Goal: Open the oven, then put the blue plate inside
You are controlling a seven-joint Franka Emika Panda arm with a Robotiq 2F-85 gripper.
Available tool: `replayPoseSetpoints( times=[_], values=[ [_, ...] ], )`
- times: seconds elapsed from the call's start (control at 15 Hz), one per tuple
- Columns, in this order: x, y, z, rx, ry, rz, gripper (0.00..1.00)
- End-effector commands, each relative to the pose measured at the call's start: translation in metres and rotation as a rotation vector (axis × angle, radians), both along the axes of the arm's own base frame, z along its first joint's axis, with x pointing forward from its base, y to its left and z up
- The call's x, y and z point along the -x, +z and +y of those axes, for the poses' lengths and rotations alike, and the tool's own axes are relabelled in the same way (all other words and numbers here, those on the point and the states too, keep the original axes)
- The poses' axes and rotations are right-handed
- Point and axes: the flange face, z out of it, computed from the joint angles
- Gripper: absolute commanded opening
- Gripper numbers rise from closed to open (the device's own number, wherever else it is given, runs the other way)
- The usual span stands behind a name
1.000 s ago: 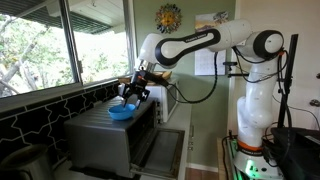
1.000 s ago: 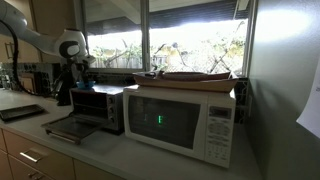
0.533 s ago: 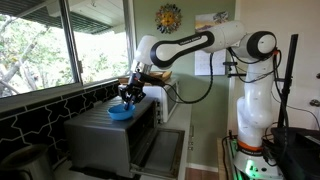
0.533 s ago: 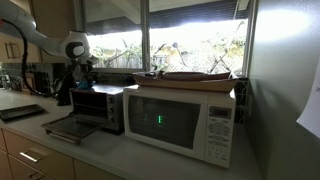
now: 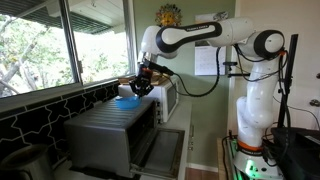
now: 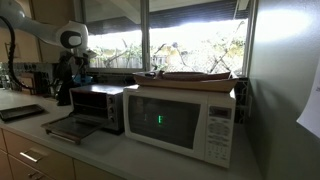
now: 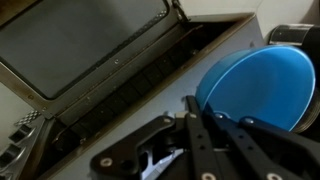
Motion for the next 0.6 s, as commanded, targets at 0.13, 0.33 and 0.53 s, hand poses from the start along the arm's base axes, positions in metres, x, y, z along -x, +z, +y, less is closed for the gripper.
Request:
replayPoseSetpoints(
  times=[0.13,0.33,0.53],
  values=[
    [0.079,0.011,-0.026,0.007,0.140,-0.005,0.04],
    [0.109,-0.008,-0.032,0.049,0.114,0.017,0.04],
    [0.127,-0.033,-0.038,0.089,0.018,0.059,0.05]
  ],
)
